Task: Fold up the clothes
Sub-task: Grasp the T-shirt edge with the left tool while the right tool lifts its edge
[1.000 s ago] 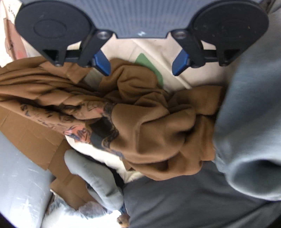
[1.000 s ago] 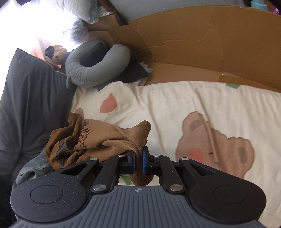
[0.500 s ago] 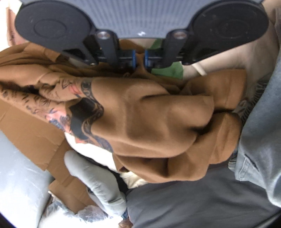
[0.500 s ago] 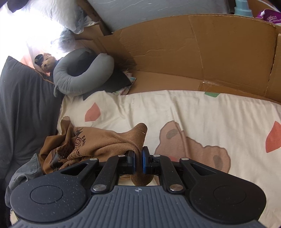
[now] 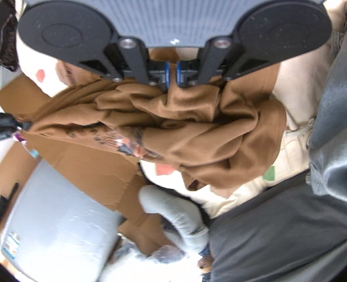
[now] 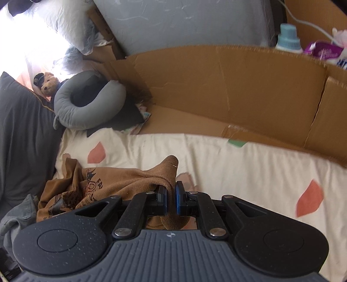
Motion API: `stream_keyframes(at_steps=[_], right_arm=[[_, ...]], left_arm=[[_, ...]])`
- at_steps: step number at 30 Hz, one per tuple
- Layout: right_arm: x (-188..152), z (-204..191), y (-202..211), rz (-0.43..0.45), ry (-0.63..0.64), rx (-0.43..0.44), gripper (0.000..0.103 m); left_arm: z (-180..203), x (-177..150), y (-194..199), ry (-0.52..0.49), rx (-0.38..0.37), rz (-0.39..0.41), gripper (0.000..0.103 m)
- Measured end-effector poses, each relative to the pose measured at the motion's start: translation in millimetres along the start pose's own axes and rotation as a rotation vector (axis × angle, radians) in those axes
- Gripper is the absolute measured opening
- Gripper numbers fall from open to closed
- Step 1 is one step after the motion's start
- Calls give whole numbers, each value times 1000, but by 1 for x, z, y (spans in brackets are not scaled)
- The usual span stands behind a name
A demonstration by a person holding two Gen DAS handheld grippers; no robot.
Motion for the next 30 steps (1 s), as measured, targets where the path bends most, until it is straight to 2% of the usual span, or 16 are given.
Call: stream_keyframes(at_steps=[4, 12, 20, 24, 27, 30], right_arm=[[17, 7, 5, 15, 37, -23, 6], [50, 15, 25, 31, 115, -82, 6], [82, 21, 65, 76, 159, -141, 6], [97, 23, 74, 98, 171, -165, 6], [96, 21, 59, 92, 170, -148, 8], [89, 17, 36, 54, 159, -137, 14]], left_arm=[[22, -7, 18, -10, -51, -18, 6], [72, -26, 48, -94, -161, -73, 6], [100, -26, 67, -80, -247, -93, 6], [101, -26, 67, -72, -250, -93, 6], [92, -29, 61, -52, -222, -96, 6], [78, -25, 55, -40, -177, -88, 6]])
Point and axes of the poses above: each gripper's, at about its wrist camera, not at the fingertips, and y roughly against the way its jaws point, z to its right, x to its top, the point moved 7 cm from there along -y, roughly the way its jaws point, and after that the axes turned 7 degrees about y, right-handed, at the moved point
